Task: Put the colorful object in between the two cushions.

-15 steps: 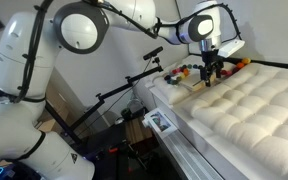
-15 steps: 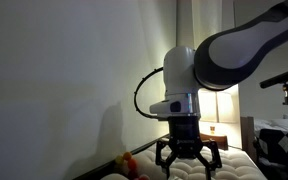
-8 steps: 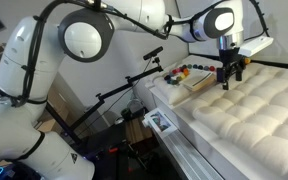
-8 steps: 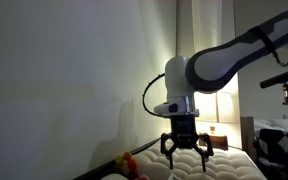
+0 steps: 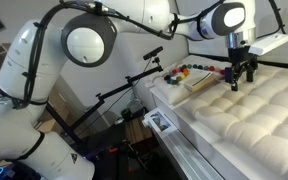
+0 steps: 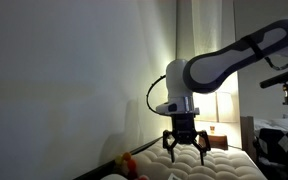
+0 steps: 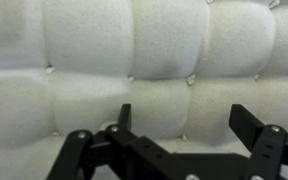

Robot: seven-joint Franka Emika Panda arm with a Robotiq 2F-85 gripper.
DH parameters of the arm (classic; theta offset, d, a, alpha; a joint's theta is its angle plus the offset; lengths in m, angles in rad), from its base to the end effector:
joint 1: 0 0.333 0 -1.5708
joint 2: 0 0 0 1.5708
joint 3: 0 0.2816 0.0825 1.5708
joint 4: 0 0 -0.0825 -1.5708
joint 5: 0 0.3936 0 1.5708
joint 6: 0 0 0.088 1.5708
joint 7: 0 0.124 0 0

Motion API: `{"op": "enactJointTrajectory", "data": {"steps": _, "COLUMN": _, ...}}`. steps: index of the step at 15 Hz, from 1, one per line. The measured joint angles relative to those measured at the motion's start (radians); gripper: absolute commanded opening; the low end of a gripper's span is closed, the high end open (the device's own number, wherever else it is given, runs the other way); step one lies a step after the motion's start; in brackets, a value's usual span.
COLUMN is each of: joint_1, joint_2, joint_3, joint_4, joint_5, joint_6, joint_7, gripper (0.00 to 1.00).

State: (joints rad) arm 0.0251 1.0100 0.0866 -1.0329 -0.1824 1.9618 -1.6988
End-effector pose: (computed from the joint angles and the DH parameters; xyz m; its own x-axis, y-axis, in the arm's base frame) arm 0.7473 0.0499 0.1785 -0.2773 0.9576 -0.0783 0.9586 0.2702 -0.0904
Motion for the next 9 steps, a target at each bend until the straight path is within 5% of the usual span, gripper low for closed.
{"op": "enactJointTrajectory", "data": {"steps": 9, "joint_1": 0.155, "joint_2": 0.033, "joint_3": -0.041, "joint_4": 0.000, "joint_5": -0.141, "joint_6": -0.035, "joint_7": 0.088, "gripper": 1.00}}
